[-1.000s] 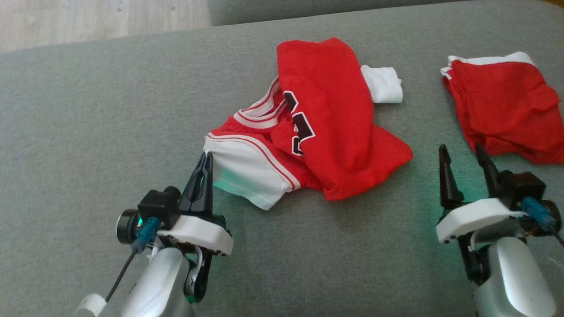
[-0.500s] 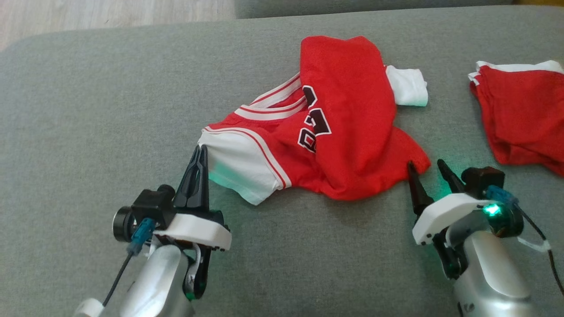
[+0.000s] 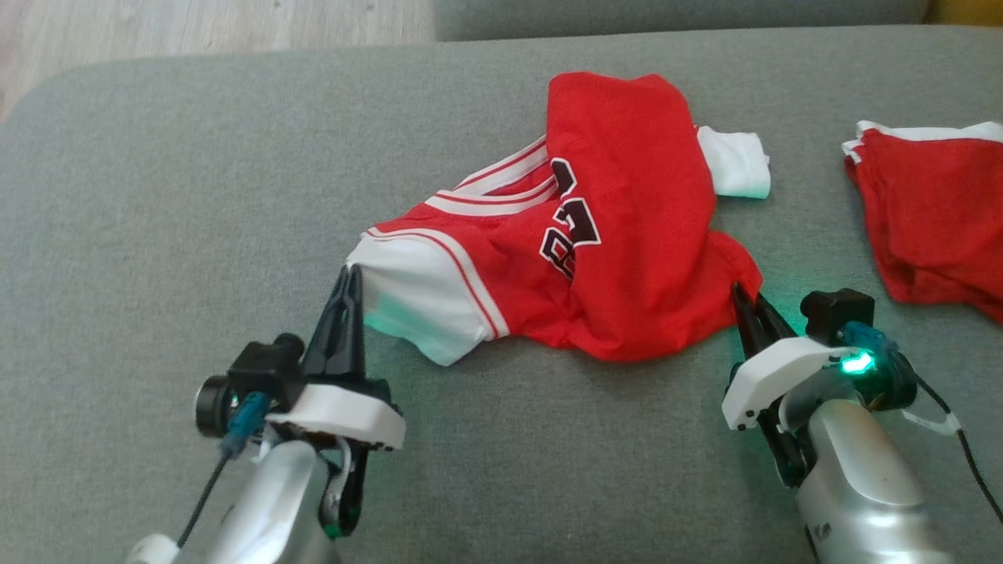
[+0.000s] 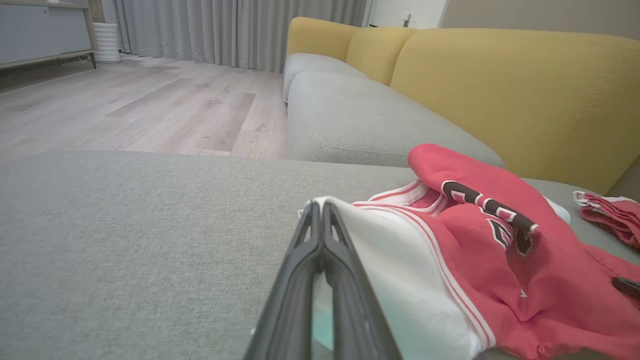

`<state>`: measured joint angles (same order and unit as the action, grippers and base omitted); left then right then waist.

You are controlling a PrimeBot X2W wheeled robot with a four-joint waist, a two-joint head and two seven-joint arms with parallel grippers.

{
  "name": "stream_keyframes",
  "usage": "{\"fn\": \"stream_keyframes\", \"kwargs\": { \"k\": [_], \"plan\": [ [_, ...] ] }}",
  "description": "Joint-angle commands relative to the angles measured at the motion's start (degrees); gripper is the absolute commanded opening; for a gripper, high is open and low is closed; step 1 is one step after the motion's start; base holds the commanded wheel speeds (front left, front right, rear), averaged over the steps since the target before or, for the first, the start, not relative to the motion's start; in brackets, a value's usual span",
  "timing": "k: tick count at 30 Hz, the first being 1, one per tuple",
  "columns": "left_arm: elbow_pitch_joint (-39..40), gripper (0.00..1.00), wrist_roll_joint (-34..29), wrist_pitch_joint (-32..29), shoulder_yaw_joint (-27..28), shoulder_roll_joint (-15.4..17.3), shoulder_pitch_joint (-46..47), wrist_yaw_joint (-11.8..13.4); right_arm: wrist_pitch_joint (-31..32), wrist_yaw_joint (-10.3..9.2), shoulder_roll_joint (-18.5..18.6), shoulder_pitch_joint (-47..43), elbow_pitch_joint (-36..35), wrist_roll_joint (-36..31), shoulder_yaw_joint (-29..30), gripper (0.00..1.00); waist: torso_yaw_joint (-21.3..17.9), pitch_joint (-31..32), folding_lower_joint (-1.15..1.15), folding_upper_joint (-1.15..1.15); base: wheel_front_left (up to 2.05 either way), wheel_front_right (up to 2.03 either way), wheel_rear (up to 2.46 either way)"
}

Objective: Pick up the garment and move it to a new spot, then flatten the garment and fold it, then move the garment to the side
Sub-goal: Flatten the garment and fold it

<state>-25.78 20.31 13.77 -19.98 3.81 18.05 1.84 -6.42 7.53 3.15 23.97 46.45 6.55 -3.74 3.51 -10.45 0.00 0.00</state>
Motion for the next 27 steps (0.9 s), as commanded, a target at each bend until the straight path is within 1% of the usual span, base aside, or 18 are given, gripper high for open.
{"fn": "stream_keyframes", "kwargs": {
  "k": [1, 4, 7, 8, 11, 13, 17, 20, 23, 27],
  "plan": [
    [1.45, 0.0, 0.66, 0.86, 2.58, 1.69, 0.48, 0.48, -2.08, -0.04, -0.27, 1.36, -1.36, -0.83, -1.48, 0.0, -0.56, 0.87, 0.0, 0.0, 0.0, 0.0, 0.0],
    [1.86, 0.0, 1.29, 0.91, 3.52, 2.16, 0.1, 0.7, -3.41, -0.04, -0.27, 1.5, -2.12, -1.12, -1.35, 0.0, -1.07, 1.59, 0.0, 0.0, 0.0, 0.0, 0.0],
    [3.46, 0.0, 2.0, 1.01, 5.06, 3.11, -0.34, 0.91, -4.92, -0.04, -0.27, 1.63, -4.83, -1.28, -0.98, 0.0, -1.99, 2.81, 0.0, 0.0, 0.0, 0.0, 0.0],
    [4.29, 0.0, 2.17, 1.04, 5.6, 3.47, -0.42, 0.98, -5.32, -0.04, -0.27, 1.65, -6.28, -1.04, -1.55, 0.0, -2.31, 3.3, 0.0, 0.0, 0.0, 0.0, 0.0],
    [7.72, 0.0, 3.5, 1.1, 7.64, 4.14, -0.46, 0.99, -6.13, -0.04, -0.07, 1.87, -11.83, -1.74, -0.49, 0.0, -3.36, 4.74, 0.0, 0.0, 0.0, 0.0, 0.0],
    [10.39, 0.0, 4.26, 1.12, 8.86, 4.71, -0.06, 0.93, -6.11, -0.04, 0.7, 2.05, -16.27, -1.93, -0.24, 0.0, -4.01, 5.69, 0.0, 0.0, 0.0, 0.0, 0.0],
    [17.01, 0.0, 5.64, 0.58, 10.54, 5.6, 1.62, 0.91, -4.07, -0.04, 3.05, 2.75, -26.0, -1.97, -0.89, 0.0, -5.04, 7.07, 0.0, 0.0, 0.0, 0.0, 0.0],
    [22.63, 0.0, 6.8, -0.08, 12.03, 5.95, 3.78, 1.36, -1.57, -0.04, 5.13, 3.78, -33.11, -2.09, -1.73, 0.0, -5.62, 7.85, 0.0, 0.0, 0.0, 0.0, 0.0],
    [28.05, 0.0, 7.45, -1.07, 13.2, 6.26, 6.1, 2.17, 0.74, -0.04, 7.1, 4.8, -39.44, -2.44, -2.78, 0.0, -6.15, 8.72, 0.0, 0.0, 0.0, 0.0, 0.0],
    [35.84, 0.0, 7.22, -2.6, 14.1, 6.48, 8.58, 3.98, 4.19, -0.04, 9.3, 5.25, -46.3, -2.88, -3.52, 0.0, -6.54, 9.54, 0.0, 0.0, 0.0, 0.0, 0.0]
  ]
}}
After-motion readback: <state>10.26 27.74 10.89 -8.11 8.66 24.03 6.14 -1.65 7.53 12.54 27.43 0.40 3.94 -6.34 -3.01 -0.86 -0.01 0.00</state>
